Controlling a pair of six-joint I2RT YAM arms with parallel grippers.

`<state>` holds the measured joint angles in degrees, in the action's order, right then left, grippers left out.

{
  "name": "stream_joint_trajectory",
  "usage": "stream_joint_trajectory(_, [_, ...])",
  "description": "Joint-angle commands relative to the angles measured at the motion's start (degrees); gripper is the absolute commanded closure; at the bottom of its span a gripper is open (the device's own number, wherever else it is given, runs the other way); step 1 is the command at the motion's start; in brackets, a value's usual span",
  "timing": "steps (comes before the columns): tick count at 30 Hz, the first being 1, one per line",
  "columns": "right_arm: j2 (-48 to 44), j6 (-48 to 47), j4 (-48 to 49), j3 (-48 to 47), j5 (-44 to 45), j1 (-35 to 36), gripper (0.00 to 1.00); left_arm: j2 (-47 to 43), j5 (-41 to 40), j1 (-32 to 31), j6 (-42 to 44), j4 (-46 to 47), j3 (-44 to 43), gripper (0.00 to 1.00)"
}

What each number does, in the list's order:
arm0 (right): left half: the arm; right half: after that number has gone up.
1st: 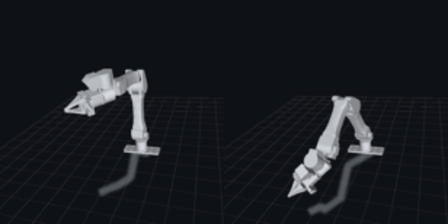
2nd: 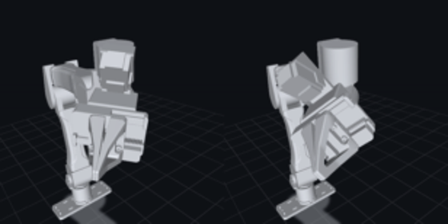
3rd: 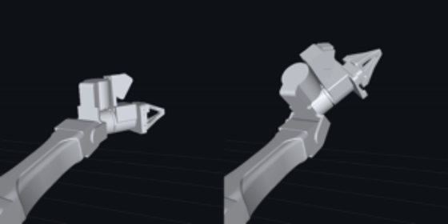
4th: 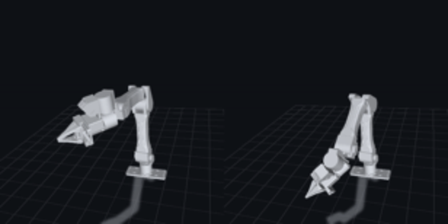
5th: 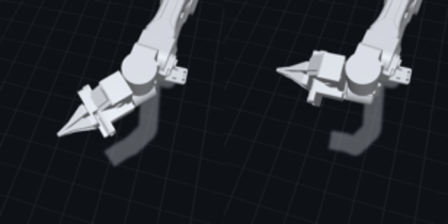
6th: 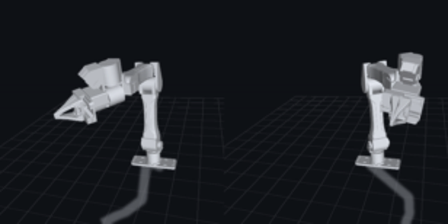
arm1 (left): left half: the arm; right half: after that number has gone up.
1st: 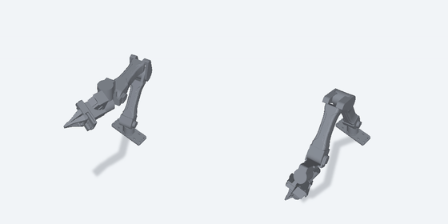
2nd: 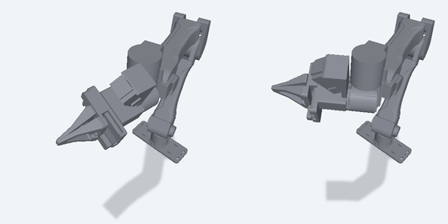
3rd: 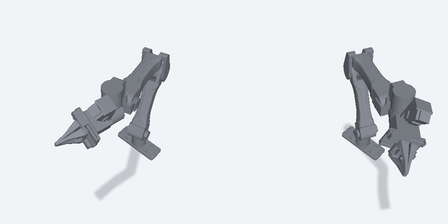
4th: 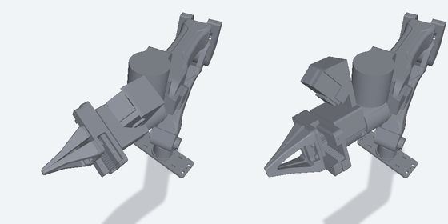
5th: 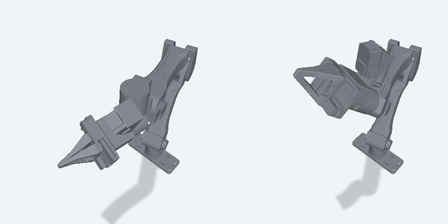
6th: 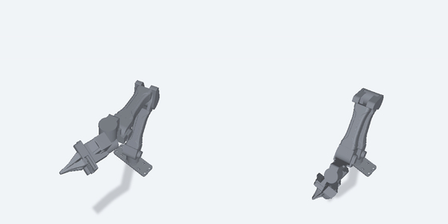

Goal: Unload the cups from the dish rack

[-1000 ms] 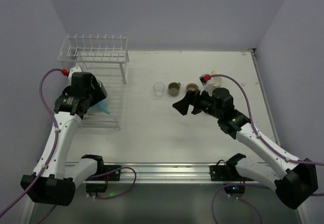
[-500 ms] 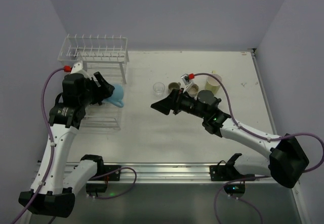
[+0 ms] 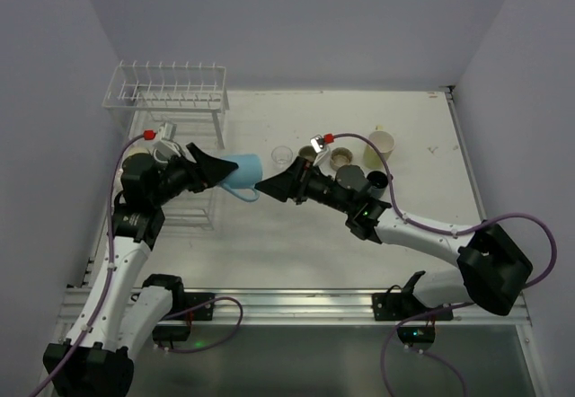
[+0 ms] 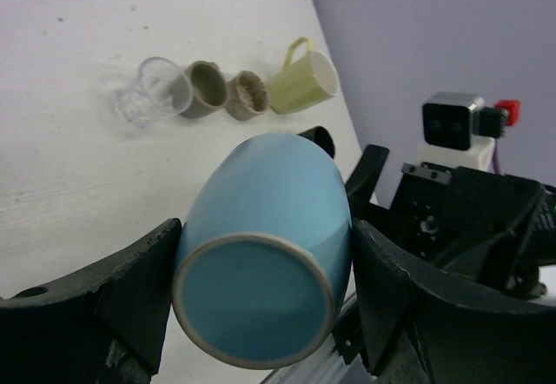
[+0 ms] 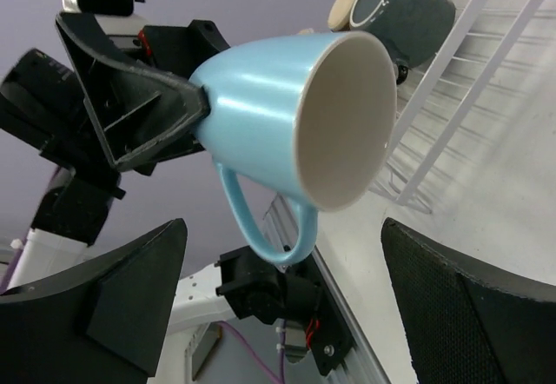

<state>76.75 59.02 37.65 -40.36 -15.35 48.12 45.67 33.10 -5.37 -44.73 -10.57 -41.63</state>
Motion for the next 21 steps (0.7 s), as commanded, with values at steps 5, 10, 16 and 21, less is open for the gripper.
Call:
stream_joint_trajectory(5, [-2.75,-1.62,5.68,-1.83,2.88,0.05,0.17,-5.59,13.65,0.09,-12.05,20.68,5.50,1.00])
stream_joint_trajectory(10, [-2.40,-3.30,6.38,-3.58,0.95,0.13,0.36,-5.77,14.97,-0.35,-12.57,20.68,6.29,1.00])
stream_joint_trajectory(16, [1.29,-2.17,12.00,-5.78,-5.55,0.31,0.42,-4.36,14.71,-3.33,-12.40,21.11,6.91,1.00])
stream_joint_trajectory(21, [3.32,0.48,16.04,-5.18,-6.01,1.27,0.67,-3.40,12.16,-6.50,-12.22,21.90,7.00,0.86])
